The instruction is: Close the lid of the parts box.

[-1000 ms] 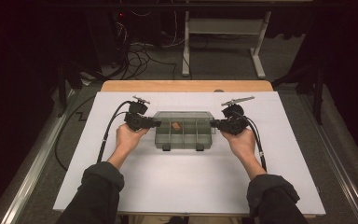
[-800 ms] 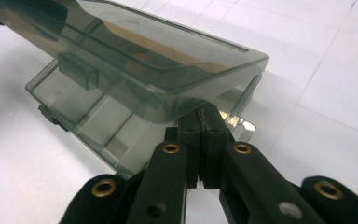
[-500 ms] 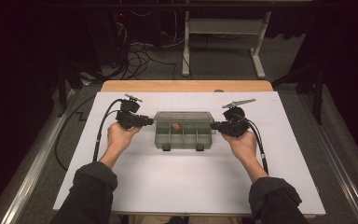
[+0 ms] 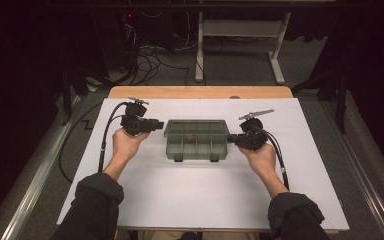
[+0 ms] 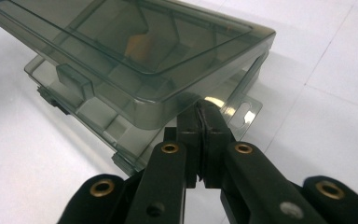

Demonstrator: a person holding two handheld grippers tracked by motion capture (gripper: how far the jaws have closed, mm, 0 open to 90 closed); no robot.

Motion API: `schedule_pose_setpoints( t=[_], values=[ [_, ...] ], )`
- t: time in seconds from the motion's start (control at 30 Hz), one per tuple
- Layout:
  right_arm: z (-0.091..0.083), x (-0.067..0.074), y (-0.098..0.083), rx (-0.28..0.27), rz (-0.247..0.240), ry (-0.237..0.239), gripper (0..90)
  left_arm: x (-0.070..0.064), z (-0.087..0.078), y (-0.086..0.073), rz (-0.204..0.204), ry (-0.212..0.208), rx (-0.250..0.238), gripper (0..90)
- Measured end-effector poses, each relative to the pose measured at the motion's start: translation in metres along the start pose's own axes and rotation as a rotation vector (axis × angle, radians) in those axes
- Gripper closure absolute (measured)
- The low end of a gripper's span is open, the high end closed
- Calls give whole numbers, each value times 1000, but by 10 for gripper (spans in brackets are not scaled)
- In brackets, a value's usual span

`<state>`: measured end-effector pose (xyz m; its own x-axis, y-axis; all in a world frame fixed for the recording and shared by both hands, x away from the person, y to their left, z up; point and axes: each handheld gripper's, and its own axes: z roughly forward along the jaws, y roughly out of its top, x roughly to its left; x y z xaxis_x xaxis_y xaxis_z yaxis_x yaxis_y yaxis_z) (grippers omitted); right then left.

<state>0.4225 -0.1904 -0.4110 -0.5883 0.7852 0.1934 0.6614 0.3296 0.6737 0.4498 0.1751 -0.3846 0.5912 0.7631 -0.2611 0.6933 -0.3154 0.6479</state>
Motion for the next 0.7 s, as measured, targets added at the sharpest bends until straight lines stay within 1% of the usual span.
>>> schedule_pose_setpoints(
  t=[0.2,0.27,0.43,0.67,0.7],
  values=[
    [3,-1,-4,6,2,6,885,-12,4,0,34,-20,4,673],
    [3,-2,-5,9,4,6,884,-14,5,0,48,-18,16,672],
    [4,-3,-7,15,6,8,879,-17,12,-2,55,-12,34,672],
    [3,-7,-12,21,15,6,875,-21,17,-7,57,-23,44,671],
    [2,-7,-13,23,16,6,876,-21,18,-8,63,-24,50,672]
  ],
)
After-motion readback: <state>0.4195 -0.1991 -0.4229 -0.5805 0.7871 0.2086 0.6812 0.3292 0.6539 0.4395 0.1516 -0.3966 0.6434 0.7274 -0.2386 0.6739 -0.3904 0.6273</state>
